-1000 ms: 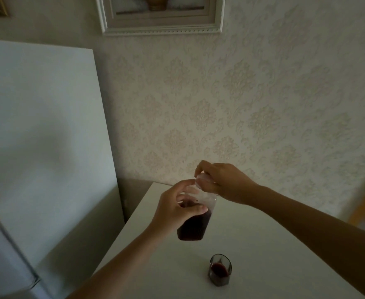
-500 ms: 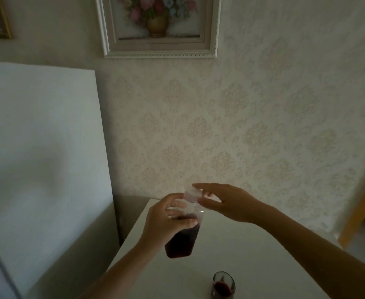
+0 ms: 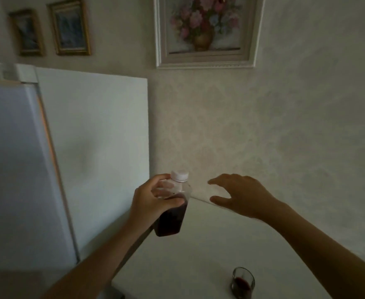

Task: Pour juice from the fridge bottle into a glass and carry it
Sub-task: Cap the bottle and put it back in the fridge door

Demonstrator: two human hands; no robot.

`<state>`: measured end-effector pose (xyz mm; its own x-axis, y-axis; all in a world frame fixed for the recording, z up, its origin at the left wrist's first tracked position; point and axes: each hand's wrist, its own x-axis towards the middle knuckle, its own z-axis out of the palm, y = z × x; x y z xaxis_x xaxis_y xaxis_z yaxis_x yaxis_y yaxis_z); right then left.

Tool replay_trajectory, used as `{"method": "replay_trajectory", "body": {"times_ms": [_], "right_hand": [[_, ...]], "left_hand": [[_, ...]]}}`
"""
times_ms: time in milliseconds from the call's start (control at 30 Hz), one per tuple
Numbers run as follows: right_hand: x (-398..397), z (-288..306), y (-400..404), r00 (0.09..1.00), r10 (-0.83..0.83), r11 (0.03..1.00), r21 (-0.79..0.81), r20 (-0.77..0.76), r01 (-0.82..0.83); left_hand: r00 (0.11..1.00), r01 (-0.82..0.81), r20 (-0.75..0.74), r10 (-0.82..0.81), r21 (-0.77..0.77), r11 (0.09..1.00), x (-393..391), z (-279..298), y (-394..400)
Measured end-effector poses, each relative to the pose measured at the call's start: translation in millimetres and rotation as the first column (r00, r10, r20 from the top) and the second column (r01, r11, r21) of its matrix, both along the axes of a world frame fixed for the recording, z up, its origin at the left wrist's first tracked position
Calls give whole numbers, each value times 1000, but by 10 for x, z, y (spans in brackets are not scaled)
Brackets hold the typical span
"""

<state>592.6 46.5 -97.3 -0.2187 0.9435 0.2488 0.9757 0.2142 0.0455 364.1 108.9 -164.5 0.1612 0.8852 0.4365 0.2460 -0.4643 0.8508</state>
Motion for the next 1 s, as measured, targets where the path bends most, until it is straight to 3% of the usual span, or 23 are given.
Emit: {"method": "replay_trajectory", "body": {"times_ms": [400,567,700,1000], "right_hand": [[-1156,-127,-612,922,384,921,-52,-49,-387],[-1862,-195,-967,833,553,821,-153,-24,-550],[-2518,-128,-1180,756,654,748,-124,-27,-652],[-4435,-140,-1571,572,818,566,-101,-55,-818]], "left_hand": [[903,-423,58,427,-71,904,-1264,80,-1634],[790,-607,33,612,-93,789,-1978,-50,-2446],[694,-718,19,719,-42,694,-2564,-42,-3023],[517,-850,60,854,-83,521,-4079,-43,-3765]]}}
